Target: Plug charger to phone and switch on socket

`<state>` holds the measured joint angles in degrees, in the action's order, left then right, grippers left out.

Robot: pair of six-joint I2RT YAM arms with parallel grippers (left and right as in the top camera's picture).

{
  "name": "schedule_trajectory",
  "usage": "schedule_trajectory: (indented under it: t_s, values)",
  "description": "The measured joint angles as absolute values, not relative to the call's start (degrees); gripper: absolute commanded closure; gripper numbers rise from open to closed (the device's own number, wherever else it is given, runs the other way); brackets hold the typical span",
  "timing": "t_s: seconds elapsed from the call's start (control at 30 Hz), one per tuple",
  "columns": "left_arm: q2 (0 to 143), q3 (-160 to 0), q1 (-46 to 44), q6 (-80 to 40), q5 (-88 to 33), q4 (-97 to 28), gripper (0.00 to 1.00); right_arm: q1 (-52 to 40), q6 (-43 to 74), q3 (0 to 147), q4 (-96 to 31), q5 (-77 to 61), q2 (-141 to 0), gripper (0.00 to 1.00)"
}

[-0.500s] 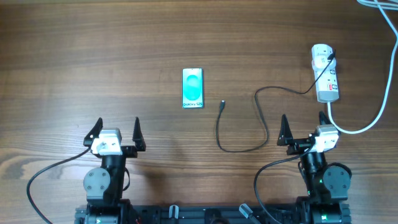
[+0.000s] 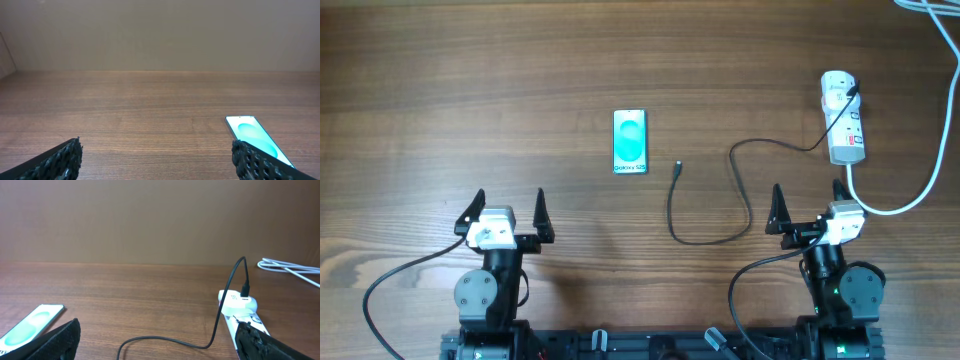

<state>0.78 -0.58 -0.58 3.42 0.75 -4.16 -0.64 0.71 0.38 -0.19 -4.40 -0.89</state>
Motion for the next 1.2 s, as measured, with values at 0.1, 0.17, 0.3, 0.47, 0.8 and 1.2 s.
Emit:
schedule_trajectory:
  t_s: [0.1,0.17,0.3,0.47,0.8,1.2]
  values:
    - [0.8,-0.6,-0.6,3.4,0.8,-4.2,0.0,-0.6,0.7,0.4,-0.2,-4.4,-0.9,0.0]
    - [0.8,-0.6,-0.6,3.4,0.8,-4.2,0.0,-0.6,0.7,0.4,-0.2,-4.4,-0.9,0.0]
    - [0.8,-0.6,-0.6,3.4,0.8,-4.2,0.0,-0.6,0.7,0.4,-0.2,-4.4,-0.9,0.0]
    - [0.8,-0.6,-0.6,3.4,0.8,-4.2,0.0,-0.6,0.7,0.4,-0.2,-4.4,-0.9,0.0]
    - [0.8,-0.6,-0.6,3.2,0.0,-4.2,0.0,-0.6,0.7,0.4,-0.2,-4.4,-0.9,0.0]
    - [0.8,-0.4,-0.6,-19.9,-28.6,10.9,0.0,-0.6,0.7,0.4,-0.2,-4.4,-0.9,0.0]
